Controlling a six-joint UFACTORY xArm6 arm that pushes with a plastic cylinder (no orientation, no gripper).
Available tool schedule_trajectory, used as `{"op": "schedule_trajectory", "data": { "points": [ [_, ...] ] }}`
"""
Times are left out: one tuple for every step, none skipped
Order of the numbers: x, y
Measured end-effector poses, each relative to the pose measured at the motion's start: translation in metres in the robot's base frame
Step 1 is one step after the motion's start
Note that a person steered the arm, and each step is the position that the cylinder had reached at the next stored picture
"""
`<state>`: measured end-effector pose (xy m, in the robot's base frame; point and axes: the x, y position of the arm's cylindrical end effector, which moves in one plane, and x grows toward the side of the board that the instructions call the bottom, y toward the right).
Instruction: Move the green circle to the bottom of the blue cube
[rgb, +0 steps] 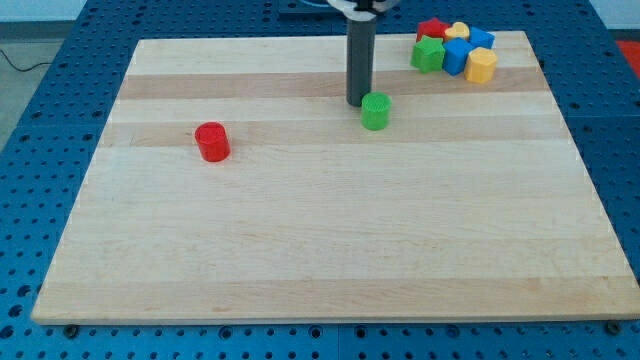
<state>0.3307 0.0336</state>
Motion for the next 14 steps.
{"op": "schedule_trajectory", "data": {
  "points": [
    [0.002, -0.066],
    [0.038, -0.082],
    [0.045, -0.042],
    [0.019, -0.004],
    [0.006, 0.045],
    [0.006, 0.051],
    [0.029, 0.027],
    [0.050, 0.034],
    [0.056, 0.068],
    [0.046, 0.106],
    [0.032, 0.131],
    [0.021, 0.134],
    [0.018, 0.134],
    [0.033, 0.121]
  ]
}}
